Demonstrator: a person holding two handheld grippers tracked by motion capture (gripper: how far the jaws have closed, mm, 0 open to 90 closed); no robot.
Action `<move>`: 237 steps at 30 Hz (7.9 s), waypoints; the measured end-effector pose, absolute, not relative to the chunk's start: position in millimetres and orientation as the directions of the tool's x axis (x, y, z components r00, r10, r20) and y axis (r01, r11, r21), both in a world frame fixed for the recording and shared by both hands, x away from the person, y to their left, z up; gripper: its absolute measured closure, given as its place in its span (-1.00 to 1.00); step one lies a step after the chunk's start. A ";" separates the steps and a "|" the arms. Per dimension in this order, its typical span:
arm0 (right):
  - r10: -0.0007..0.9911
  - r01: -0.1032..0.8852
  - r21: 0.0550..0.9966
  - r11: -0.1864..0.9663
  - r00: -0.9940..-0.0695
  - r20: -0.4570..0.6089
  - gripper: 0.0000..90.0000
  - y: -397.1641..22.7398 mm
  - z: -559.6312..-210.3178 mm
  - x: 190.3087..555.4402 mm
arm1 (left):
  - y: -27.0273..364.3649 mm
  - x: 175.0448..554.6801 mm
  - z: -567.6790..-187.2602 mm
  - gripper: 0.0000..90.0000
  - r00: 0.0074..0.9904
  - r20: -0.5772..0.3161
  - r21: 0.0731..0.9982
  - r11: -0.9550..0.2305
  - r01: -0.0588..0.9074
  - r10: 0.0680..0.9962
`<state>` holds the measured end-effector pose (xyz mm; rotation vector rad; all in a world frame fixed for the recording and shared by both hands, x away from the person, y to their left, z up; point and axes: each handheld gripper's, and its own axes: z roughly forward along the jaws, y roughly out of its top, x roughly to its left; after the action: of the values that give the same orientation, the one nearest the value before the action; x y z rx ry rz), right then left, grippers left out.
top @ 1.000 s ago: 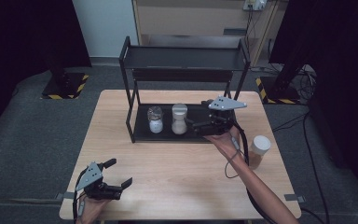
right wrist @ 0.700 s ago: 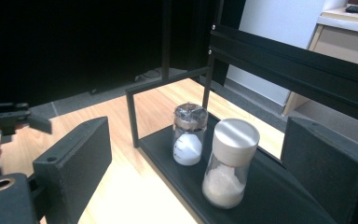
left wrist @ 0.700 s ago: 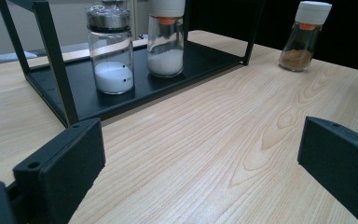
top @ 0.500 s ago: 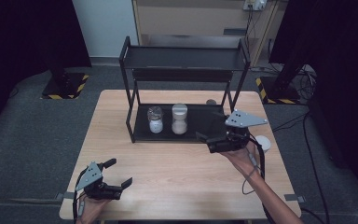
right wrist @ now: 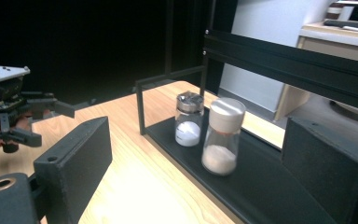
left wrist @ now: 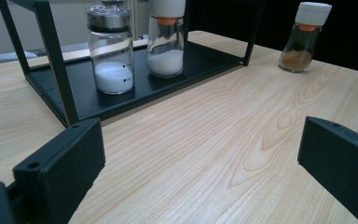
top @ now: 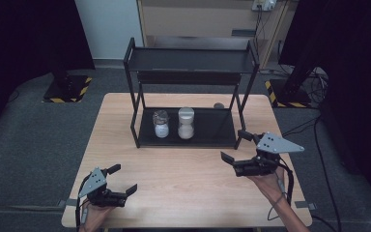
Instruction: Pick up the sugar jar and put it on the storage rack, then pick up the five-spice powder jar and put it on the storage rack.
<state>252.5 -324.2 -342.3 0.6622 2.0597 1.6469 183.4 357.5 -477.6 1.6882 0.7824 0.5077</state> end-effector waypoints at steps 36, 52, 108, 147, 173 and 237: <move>0.742 0.172 0.963 0.207 -0.669 -0.040 -0.80 -368.9 -410.4 184.3 | 358.2 183.8 -478.2 -1.00 0.695 -0.070 0.967 -0.123 0.224 0.716; 0.772 0.188 0.957 0.221 -0.633 -0.054 -0.80 -376.1 -428.6 180.2 | 358.0 183.4 -478.0 -1.00 0.700 -0.063 0.968 -0.126 0.215 0.711; 0.779 0.193 0.962 0.192 -0.627 -0.029 -0.81 -382.4 -434.9 180.2 | 357.6 184.8 -478.6 -1.00 0.717 -0.061 0.971 -0.124 0.203 0.695; 0.853 0.232 0.956 0.179 -0.521 -0.033 -0.93 -390.3 -394.6 179.5 | 358.8 183.5 -478.5 -1.00 0.709 -0.066 0.971 -0.118 0.207 0.702; 0.882 0.314 0.937 0.151 -0.470 0.016 -0.93 -396.1 -396.9 217.1 | 358.8 184.1 -478.9 -1.00 0.710 -0.068 0.971 -0.118 0.210 0.701; 0.878 0.345 0.918 0.195 -0.479 -0.007 -0.24 -382.2 -419.2 262.2 | 359.2 183.5 -478.3 -1.00 0.708 -0.066 0.971 -0.119 0.209 0.703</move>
<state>262.2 -382.2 -419.2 1.1381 1.9263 1.2603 183.5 359.2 -478.3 1.6755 0.7421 0.4944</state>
